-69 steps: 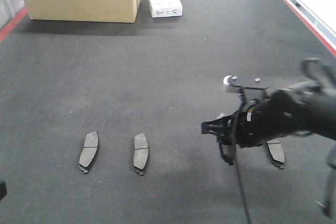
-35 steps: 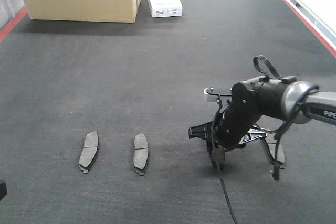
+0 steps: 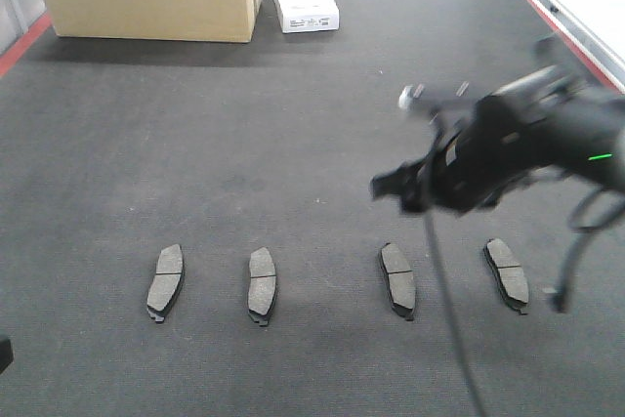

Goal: Move and align brake pads A on conveyor
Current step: 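Extend the right gripper over the belt beside the pad nearest it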

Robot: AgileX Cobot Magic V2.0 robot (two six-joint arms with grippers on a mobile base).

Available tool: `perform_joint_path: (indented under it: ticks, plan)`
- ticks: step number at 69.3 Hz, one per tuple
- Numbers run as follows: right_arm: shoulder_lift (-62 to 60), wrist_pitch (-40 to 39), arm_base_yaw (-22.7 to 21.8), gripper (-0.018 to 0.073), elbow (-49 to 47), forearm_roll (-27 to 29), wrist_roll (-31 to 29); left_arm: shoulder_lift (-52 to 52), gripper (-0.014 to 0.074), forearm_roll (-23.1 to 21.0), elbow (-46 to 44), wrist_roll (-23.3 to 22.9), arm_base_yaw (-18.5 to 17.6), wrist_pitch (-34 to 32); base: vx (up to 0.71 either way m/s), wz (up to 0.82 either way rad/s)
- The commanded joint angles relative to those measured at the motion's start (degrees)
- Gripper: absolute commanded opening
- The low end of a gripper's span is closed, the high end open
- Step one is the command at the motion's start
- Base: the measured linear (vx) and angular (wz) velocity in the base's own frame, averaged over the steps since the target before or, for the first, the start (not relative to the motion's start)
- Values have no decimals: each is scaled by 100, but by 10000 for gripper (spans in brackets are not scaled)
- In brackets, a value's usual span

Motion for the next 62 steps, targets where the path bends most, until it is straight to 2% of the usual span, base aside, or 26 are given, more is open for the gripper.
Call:
perform_joint_path:
  ticks: [1, 19, 62]
  plan:
    - [-789, -81, -22, 435, -173, -436, 0, 58, 412, 42, -145, -10, -24, -438, 0, 0]
    - [-2176, 8, -22, 435, 68, -669, -54, 58, 412, 42, -145, -10, -24, -438, 0, 0]
    - [-6233, -749, -22, 435, 2943, -616, -89, 58, 412, 42, -145, -10, -24, -443, 0, 0]
